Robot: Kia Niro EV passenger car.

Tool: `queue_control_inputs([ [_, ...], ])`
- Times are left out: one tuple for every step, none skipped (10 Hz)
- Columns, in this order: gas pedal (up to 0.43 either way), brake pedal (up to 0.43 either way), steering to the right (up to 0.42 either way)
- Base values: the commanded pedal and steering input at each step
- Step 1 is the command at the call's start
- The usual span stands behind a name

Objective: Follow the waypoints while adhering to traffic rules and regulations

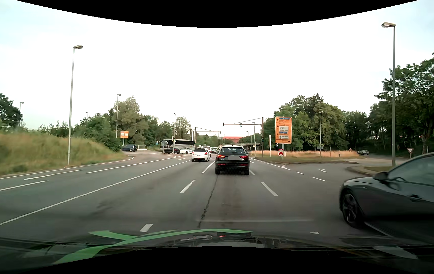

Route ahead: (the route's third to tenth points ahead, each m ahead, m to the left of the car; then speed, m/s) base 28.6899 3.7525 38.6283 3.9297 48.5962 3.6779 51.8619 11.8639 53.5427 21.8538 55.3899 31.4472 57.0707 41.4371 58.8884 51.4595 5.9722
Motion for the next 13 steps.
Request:
queue_control_inputs([
  [0.000,0.000,0.000],
  [0.000,0.000,0.000],
  [0.000,0.000,0.000],
  [0.000,0.000,0.000],
  [0.000,0.000,0.000],
  [0.000,0.000,0.000],
  [0.000,0.000,0.000],
  [0.000,0.000,0.000],
  [0.000,0.000,0.000],
  [0.000,0.000,0.000],
  [0.000,0.000,0.000],
  [0.020,0.000,-0.001],
  [0.039,0.000,-0.001],
])
